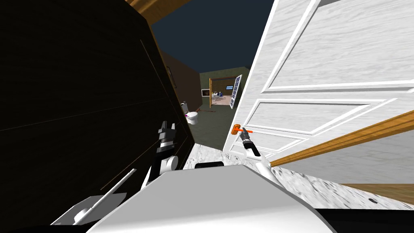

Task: Pull the door open

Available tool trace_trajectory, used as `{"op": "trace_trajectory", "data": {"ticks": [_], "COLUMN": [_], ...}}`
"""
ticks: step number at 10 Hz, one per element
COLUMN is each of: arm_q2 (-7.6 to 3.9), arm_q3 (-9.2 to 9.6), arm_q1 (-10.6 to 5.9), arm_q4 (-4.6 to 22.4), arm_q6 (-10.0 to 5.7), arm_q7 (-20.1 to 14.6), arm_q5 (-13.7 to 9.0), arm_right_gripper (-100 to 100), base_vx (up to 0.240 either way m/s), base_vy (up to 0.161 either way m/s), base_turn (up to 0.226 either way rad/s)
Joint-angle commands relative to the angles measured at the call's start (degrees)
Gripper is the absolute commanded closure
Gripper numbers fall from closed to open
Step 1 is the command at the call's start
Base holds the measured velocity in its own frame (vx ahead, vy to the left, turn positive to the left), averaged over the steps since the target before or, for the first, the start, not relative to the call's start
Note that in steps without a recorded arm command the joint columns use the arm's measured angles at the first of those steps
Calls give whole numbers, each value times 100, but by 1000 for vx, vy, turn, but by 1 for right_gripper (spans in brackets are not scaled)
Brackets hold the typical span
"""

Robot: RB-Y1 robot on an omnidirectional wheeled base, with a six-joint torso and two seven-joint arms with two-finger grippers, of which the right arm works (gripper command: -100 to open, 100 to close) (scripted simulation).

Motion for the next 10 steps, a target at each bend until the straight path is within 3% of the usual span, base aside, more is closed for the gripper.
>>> {"op": "trace_trajectory", "data": {"ticks": [1,2,3,8,10], "arm_q2": [-117,-80,-80,-80,-172], "arm_q3": [-91,-59,-59,-59,48], "arm_q1": [-11,-20,-20,-20,82], "arm_q4": [153,93,93,93,40], "arm_q6": [-87,-40,-40,-40,-77], "arm_q7": [-86,-53,-53,-53,-153], "arm_q5": [-47,-31,-31,-31,-48], "arm_right_gripper": [-100,-100,100,100,100], "base_vx": [191,85,-12,-16,-143], "base_vy": [-30,-15,1,3,-39], "base_turn": [97,20,-15,1,126]}}
